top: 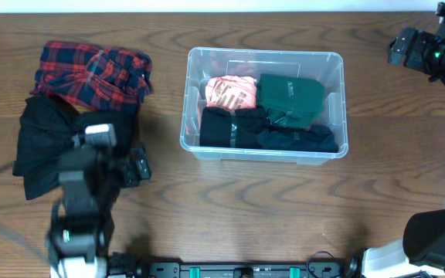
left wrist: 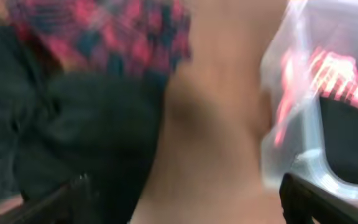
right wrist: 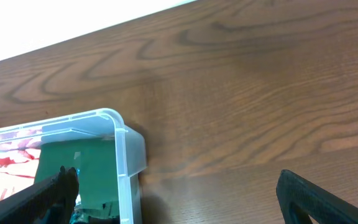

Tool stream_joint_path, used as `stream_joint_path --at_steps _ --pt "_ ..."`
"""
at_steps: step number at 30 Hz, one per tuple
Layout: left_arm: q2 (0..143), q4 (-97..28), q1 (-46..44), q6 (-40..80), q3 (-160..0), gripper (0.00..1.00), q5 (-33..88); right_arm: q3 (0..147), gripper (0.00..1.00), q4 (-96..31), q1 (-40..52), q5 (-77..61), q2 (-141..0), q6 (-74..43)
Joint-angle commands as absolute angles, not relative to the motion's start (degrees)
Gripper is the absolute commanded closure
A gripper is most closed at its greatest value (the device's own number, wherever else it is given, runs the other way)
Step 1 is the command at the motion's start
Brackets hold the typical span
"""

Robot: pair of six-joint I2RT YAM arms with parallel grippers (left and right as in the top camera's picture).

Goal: Pack container
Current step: 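Move the left gripper to the large black garment and grasp it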

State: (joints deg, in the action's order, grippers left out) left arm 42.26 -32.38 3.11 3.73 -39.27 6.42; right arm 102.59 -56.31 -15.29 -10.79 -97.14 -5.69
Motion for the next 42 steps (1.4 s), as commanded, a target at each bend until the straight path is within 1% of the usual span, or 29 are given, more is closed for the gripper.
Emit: stream_joint_path --at_steps 1,6,10,14,21,27,38,42 --pt "53.0 -35.8 3.2 2.0 -45.3 0.02 8.0 103.3 0.01 -56.4 -15.6 -10.7 -97.8 -6.4" --pt "65.6 -33.5 3.2 1.9 -46.8 0.02 8.6 103.3 0.01 -56.4 -15.6 -10.7 -97.8 -6.4" --pt "72.9 -33.3 3.2 1.0 -46.8 0.02 7.9 103.3 0.01 -56.4 -15.6 -10.7 -97.8 -6.4" --pt "78.8 -33.1 3.2 1.0 -46.8 0.02 1.9 103.3 0.01 -56.4 -15.6 -10.7 -97.8 -6.4" --pt "85.9 -29.3 3.2 1.1 -46.8 0.02 -12.8 103.3 0.01 -56.4 -15.5 -10.7 -97.8 -6.4" --pt "88.7 -25.8 3.2 1.1 -46.8 0.02 -19.3 103.3 0.01 -56.4 -15.4 -10.7 -97.8 -6.4" --pt "88.6 -21.7 3.1 1.7 -46.9 0.02 -25.7 103.3 0.01 -56.4 -15.5 -10.7 -97.8 -6.4" --pt "88.6 -20.9 3.1 1.7 -46.9 0.02 -30.5 103.3 0.01 -56.4 -15.5 -10.7 -97.8 -6.4"
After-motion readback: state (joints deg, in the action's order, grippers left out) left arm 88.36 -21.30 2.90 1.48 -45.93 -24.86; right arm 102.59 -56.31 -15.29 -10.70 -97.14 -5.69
